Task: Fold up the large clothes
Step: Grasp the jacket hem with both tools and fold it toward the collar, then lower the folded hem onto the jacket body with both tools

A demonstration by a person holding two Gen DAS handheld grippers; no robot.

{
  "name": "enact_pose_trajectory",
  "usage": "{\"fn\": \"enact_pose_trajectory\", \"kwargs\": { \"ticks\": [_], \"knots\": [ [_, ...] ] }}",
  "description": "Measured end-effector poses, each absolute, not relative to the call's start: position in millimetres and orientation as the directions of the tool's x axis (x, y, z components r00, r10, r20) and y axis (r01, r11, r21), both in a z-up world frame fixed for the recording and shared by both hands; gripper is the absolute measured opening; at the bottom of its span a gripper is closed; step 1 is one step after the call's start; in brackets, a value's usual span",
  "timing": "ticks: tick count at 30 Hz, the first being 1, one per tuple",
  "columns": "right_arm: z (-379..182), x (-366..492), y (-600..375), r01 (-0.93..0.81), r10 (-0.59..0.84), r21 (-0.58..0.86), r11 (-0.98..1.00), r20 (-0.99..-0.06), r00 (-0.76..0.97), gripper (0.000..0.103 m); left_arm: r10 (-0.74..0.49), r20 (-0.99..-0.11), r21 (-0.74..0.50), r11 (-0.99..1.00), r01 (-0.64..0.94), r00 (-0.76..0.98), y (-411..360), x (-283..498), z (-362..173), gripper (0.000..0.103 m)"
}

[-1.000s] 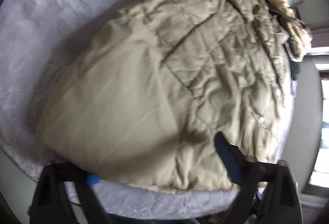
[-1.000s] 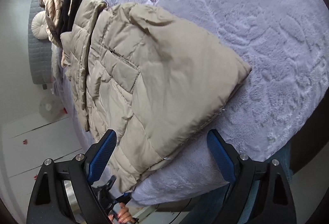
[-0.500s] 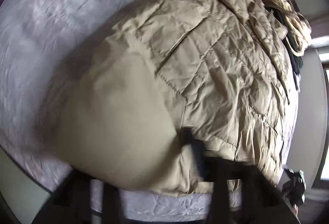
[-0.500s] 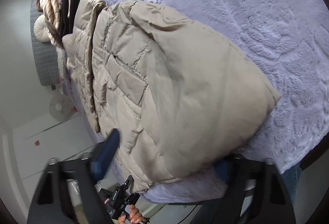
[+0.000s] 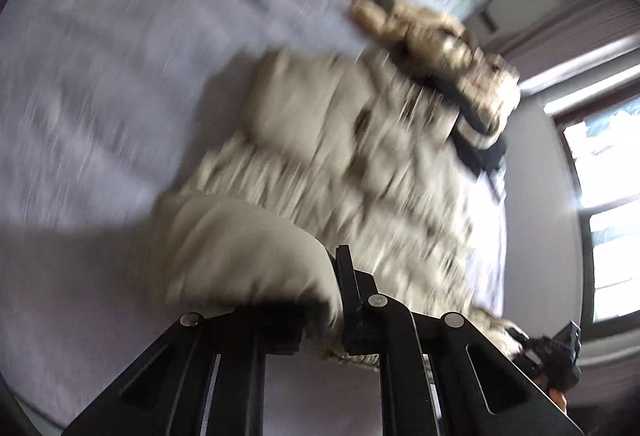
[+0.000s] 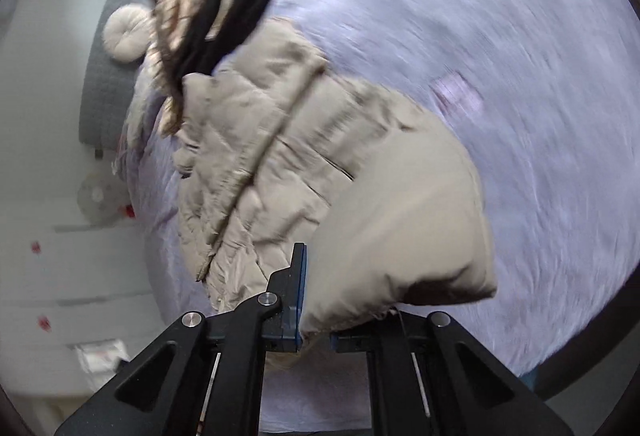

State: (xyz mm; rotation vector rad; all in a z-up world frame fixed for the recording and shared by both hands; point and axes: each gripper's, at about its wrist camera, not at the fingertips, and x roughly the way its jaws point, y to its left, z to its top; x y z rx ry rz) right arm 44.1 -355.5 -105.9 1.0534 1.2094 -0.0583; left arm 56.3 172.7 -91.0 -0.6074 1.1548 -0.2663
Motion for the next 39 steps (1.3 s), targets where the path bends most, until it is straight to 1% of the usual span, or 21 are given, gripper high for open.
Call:
{"fn": "enact_pose_trajectory", "kwargs": {
  "ticks": [2, 5, 8, 10, 13, 17, 21, 22, 23, 24, 25, 26, 27, 28, 30, 33, 34, 37, 38, 39],
  "knots": [
    [-86.3, 88.8, -358.1, 0.467, 0.479, 0.635, 0.615, -0.772, 0.419, 0.009, -0.454, -0.768, -0.547, 0.832, -0.093, 0.451, 161.9, 87.7, -72.3, 0.015],
    [-73.5, 150.4, -364.4, 0.396, 0.494, 0.639, 0.659, -0.765, 0.413, 0.009, -0.386, -0.756, -0.504, 0.859, -0.094, 0.529, 143.8, 133.7, -42.2, 0.015],
    [-75.3, 227.0, -368.8, 0.330, 0.488, 0.625, 0.707, -0.769, 0.413, 0.009, -0.352, -0.743, -0.483, 0.871, -0.091, 0.570, 136.9, 174.0, -35.7, 0.015],
    [-91.9, 261.5, -370.4, 0.341, 0.483, 0.611, 0.714, -0.783, 0.392, 0.009, -0.307, -0.766, -0.448, 0.885, -0.127, 0.564, 134.3, 202.5, -48.0, 0.015],
    [-138.2, 303.0, -368.2, 0.409, 0.499, 0.606, 0.682, -0.795, 0.345, 0.009, -0.223, -0.835, -0.359, 0.914, -0.191, 0.503, 128.3, 236.8, -83.4, 0.015],
    [-188.8, 320.3, -359.0, 0.460, 0.499, 0.586, 0.667, -0.810, 0.309, 0.009, -0.144, -0.896, -0.250, 0.945, -0.210, 0.420, 117.7, 259.9, -128.7, 0.015],
    [-208.8, 324.3, -358.6, 0.489, 0.517, 0.601, 0.633, -0.798, 0.311, 0.014, -0.139, -0.912, -0.238, 0.945, -0.223, 0.387, 116.6, 267.4, -146.2, 0.016],
    [-209.4, 325.4, -359.0, 0.488, 0.519, 0.602, 0.632, -0.796, 0.311, 0.015, -0.141, -0.914, -0.237, 0.946, -0.220, 0.380, 116.2, 269.9, -148.1, 0.018],
    [-207.8, 325.9, -359.4, 0.480, 0.524, 0.609, 0.632, -0.792, 0.315, 0.023, -0.143, -0.917, -0.233, 0.949, -0.211, 0.373, 116.4, 271.8, -147.8, 0.028],
    [-203.5, 326.3, -360.1, 0.466, 0.523, 0.613, 0.638, -0.789, 0.321, 0.036, -0.143, -0.915, -0.230, 0.953, -0.197, 0.378, 116.4, 271.9, -145.0, 0.035],
    [-197.1, 326.2, -360.7, 0.449, 0.520, 0.616, 0.647, -0.787, 0.331, 0.045, -0.140, -0.909, -0.226, 0.957, -0.183, 0.392, 116.0, 269.2, -139.1, 0.052],
    [-188.9, 325.4, -361.8, 0.425, 0.517, 0.622, 0.657, -0.783, 0.347, 0.068, -0.131, -0.898, -0.217, 0.963, -0.162, 0.421, 116.9, 264.9, -131.0, 0.072],
    [-177.8, 322.8, -362.4, 0.389, 0.510, 0.628, 0.674, -0.776, 0.370, 0.080, -0.121, -0.889, -0.208, 0.966, -0.153, 0.442, 116.3, 260.9, -124.0, 0.080],
    [-166.7, 319.8, -362.9, 0.352, 0.491, 0.618, 0.703, -0.780, 0.388, 0.080, -0.107, -0.878, -0.192, 0.971, -0.139, 0.467, 118.5, 257.0, -117.0, 0.087],
    [-149.8, 315.1, -363.9, 0.285, 0.415, 0.544, 0.789, -0.814, 0.406, 0.080, -0.090, -0.866, -0.156, 0.983, -0.095, 0.491, 123.0, 252.3, -108.5, 0.087],
    [-146.6, 313.6, -371.9, 0.240, 0.261, 0.377, 0.895, -0.877, 0.403, 0.080, -0.066, -0.883, -0.123, 0.988, -0.093, 0.465, 137.6, 257.1, -119.5, 0.087],
    [-152.1, 314.9, -376.7, 0.249, 0.251, 0.363, 0.898, -0.887, 0.389, 0.080, -0.057, -0.894, -0.117, 0.987, -0.110, 0.443, 144.1, 261.3, -128.5, 0.087],
    [-182.9, 320.8, -393.7, 0.333, 0.275, 0.387, 0.860, -0.901, 0.335, 0.078, -0.090, -0.932, -0.165, 0.968, -0.191, 0.351, 163.3, 277.0, -162.4, 0.087],
    [-192.6, 323.1, -396.5, 0.352, 0.294, 0.402, 0.845, -0.900, 0.322, 0.061, -0.106, -0.941, -0.187, 0.955, -0.231, 0.321, 168.1, 282.7, -176.7, 0.077],
    [-201.0, 326.2, -395.1, 0.355, 0.315, 0.415, 0.838, -0.898, 0.306, 0.027, -0.120, -0.941, -0.201, 0.951, -0.236, 0.317, 167.3, 285.1, -183.5, 0.066]
  ]
}}
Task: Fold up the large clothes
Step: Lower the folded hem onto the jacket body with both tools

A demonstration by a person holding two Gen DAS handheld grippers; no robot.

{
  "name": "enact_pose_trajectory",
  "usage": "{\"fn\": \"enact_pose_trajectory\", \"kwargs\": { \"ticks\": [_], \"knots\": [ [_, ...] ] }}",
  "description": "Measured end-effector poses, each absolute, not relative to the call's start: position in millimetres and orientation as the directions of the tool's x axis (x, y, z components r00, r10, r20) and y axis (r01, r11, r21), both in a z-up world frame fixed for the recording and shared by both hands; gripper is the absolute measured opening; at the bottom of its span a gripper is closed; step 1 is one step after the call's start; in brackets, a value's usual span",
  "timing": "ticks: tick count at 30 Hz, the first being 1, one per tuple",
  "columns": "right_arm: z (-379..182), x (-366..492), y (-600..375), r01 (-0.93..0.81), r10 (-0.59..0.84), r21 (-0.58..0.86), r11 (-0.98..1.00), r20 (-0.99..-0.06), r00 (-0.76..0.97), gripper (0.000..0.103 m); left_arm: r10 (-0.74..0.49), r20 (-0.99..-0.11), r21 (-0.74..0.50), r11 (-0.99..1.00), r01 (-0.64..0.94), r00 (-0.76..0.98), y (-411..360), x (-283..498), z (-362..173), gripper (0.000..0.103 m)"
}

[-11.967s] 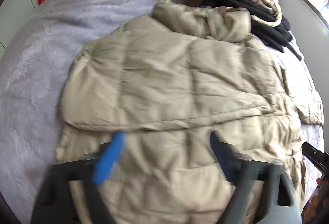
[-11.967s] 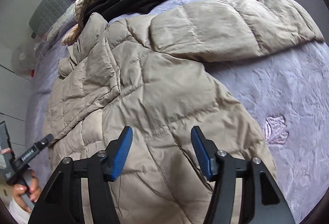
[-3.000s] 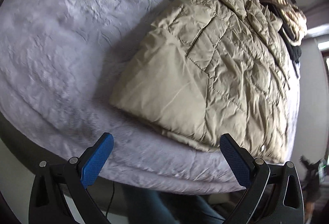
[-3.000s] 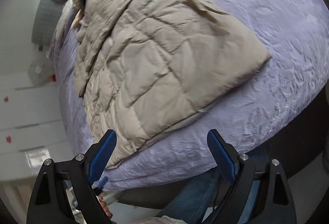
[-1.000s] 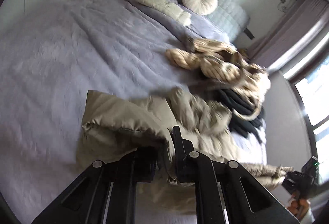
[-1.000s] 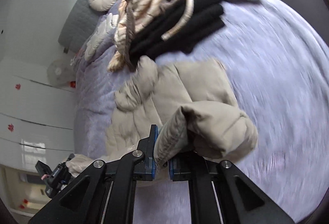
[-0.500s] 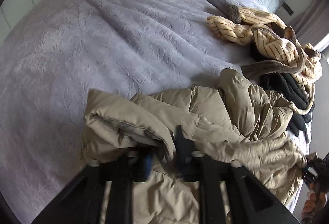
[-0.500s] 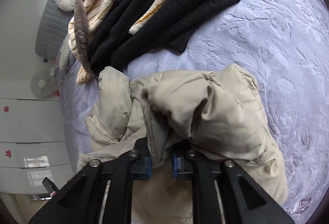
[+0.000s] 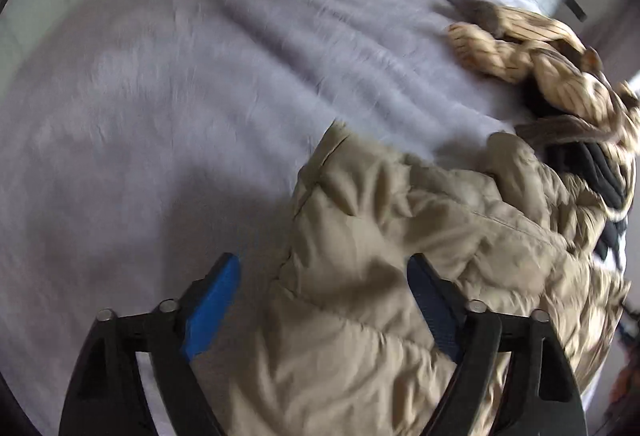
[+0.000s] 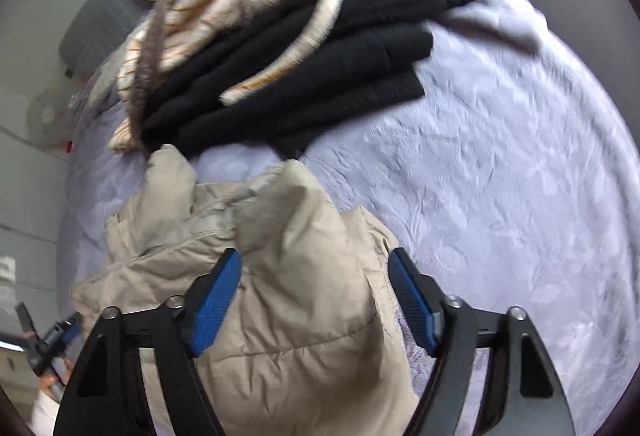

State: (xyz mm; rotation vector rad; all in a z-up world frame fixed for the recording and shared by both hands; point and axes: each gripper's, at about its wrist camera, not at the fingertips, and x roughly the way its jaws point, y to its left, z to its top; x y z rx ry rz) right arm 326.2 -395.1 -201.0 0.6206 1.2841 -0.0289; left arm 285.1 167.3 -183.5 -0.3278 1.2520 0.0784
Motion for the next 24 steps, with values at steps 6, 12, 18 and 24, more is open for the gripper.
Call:
{"fn": "enact_pose_trajectory", "kwargs": {
  "ticks": [6, 12, 18, 24],
  "knots": [
    [-228.0, 355.6, -368.6, 0.303, 0.190, 0.273, 0.913, -0.942, 0.277, 0.018, 0.047, -0.943, -0.043, 0.965, -0.260, 0.330, 137.0, 310.3, -208.9, 0.050],
    [-270.5, 370.1, -368.7, 0.368, 0.161, 0.239, 0.899, -0.959, 0.231, 0.018, 0.129, -0.944, 0.039, 0.958, -0.285, 0.305, 129.3, 334.6, -244.2, 0.050],
    [-285.9, 385.9, -367.2, 0.381, 0.123, 0.195, 0.904, -0.971, 0.204, 0.020, 0.155, -0.945, 0.071, 0.957, -0.282, 0.289, 131.8, 349.4, -253.2, 0.052],
    [-262.1, 385.6, -373.1, 0.400, 0.052, 0.134, 0.907, -0.977, 0.209, 0.034, 0.139, -0.939, 0.030, 0.944, -0.330, 0.313, 151.7, 343.0, -222.9, 0.053]
  ]
}}
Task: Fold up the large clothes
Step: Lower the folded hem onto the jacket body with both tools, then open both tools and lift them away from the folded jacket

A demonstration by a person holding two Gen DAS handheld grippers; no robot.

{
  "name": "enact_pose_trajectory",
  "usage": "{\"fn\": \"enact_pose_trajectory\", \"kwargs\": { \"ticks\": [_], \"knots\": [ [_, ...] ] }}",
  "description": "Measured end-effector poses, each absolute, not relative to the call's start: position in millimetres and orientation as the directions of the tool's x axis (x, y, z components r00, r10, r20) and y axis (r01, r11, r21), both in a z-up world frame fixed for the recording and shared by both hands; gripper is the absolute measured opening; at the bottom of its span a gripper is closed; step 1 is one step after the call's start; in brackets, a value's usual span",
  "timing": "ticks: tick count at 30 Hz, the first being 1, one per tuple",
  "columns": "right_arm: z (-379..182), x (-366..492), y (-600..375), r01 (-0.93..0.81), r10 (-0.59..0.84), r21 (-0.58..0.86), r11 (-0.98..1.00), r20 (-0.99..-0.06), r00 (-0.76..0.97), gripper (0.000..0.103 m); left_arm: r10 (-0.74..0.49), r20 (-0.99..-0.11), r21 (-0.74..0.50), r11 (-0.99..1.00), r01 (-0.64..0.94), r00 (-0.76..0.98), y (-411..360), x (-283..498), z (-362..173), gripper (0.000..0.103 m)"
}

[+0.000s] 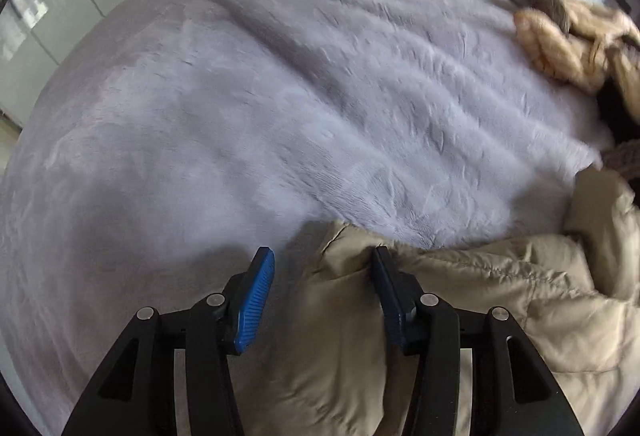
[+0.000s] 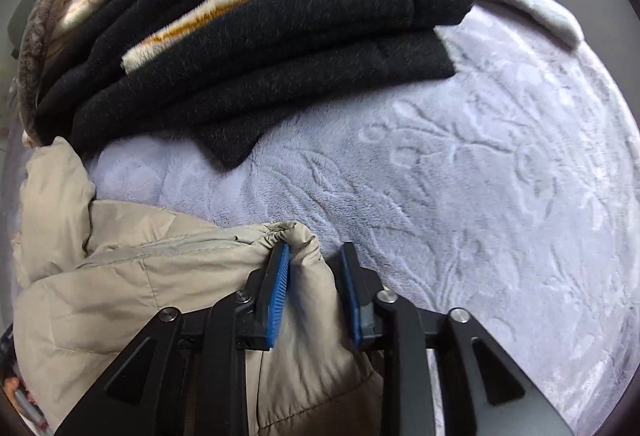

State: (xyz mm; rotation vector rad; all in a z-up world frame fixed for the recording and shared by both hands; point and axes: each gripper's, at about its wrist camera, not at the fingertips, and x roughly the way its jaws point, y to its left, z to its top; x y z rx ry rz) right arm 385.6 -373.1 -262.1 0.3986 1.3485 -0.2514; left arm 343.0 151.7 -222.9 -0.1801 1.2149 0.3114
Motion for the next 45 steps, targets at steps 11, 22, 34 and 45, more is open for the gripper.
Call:
{"fn": "enact_pose_trajectory", "kwargs": {
  "ticks": [11, 22, 34, 45],
  "knots": [
    [-164.4, 278.7, -344.6, 0.333, 0.039, 0.149, 0.931, -0.949, 0.314, 0.038, 0.103, -0.928, 0.010, 0.967, -0.253, 0.359, 155.4, 239.3, -158.0, 0.053],
    [-144.7, 190.6, -311.7, 0.351, 0.215, 0.290, 0.890, -0.947, 0.237, 0.051, -0.022, -0.972, -0.050, 0.992, -0.114, 0.233, 93.5, 133.2, -149.8, 0.053],
    [-108.5, 133.1, -293.3, 0.315, 0.273, 0.345, 0.884, -0.928, 0.253, 0.077, -0.084, -0.959, -0.102, 0.993, -0.053, 0.271, 61.4, 60.7, -109.3, 0.085],
    [-94.5, 92.5, -268.3, 0.255, 0.303, 0.375, 0.891, -0.910, 0.282, 0.103, -0.082, -0.952, -0.090, 0.996, -0.013, 0.294, 52.4, 26.1, -95.9, 0.103]
  ]
}}
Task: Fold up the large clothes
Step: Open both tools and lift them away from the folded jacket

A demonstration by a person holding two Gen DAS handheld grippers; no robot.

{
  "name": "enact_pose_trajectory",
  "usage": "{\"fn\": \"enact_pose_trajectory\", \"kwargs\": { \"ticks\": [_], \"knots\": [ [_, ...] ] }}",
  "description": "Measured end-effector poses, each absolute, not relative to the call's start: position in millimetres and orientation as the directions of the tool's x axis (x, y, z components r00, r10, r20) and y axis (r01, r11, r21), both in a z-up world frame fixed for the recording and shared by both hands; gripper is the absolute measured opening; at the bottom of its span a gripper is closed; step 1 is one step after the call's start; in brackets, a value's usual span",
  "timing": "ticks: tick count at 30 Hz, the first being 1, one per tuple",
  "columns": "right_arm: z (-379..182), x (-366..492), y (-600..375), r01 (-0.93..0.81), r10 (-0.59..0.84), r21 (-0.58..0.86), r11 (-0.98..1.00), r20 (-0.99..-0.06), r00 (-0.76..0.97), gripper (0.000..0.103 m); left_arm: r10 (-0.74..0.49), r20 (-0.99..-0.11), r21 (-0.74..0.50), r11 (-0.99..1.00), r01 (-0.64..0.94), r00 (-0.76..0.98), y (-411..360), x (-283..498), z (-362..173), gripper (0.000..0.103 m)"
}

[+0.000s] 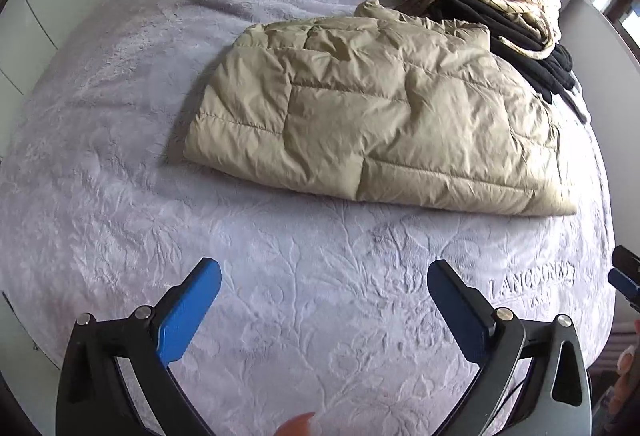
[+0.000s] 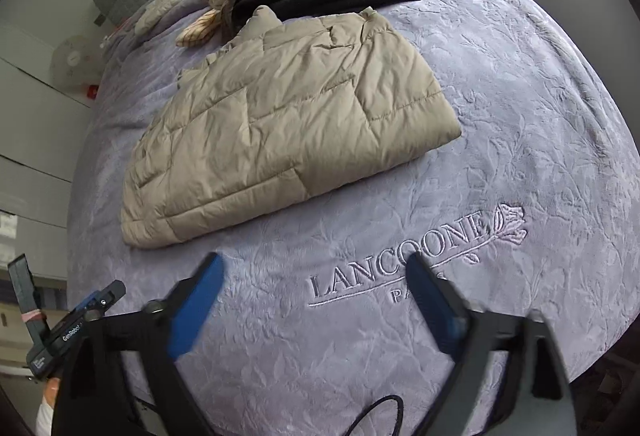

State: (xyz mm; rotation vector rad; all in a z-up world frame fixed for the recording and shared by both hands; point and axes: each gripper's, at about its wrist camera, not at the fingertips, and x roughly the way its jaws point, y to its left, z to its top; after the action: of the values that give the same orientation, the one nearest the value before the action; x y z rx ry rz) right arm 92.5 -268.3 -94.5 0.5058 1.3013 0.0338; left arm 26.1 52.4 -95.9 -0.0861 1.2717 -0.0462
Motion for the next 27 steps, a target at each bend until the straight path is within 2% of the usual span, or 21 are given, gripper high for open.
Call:
{"fn": "enact_pose_trajectory", "kwargs": {
  "ticks": [4, 17, 27],
  "knots": [
    [-91.8, 82.9, -258.6, 0.238, 0.293, 0.369, 0.898, -0.907, 0.301, 0.103, -0.078, -0.953, -0.083, 0.997, -0.003, 0.291, 52.5, 18.7, -95.3, 0.103],
    [-113.0, 64.3, -238.5, 0.373, 0.432, 0.483, 0.792, -0.875, 0.216, 0.103, -0.087, -0.958, -0.088, 0.996, 0.008, 0.272, 83.2, 10.0, -101.7, 0.103],
    [-129.6, 38.5, -228.6, 0.493, 0.427, 0.460, 0.739, -0.885, 0.185, 0.103, -0.107, -0.970, -0.099, 0.994, 0.050, 0.217, 93.9, 16.1, -128.9, 0.103]
  ]
}}
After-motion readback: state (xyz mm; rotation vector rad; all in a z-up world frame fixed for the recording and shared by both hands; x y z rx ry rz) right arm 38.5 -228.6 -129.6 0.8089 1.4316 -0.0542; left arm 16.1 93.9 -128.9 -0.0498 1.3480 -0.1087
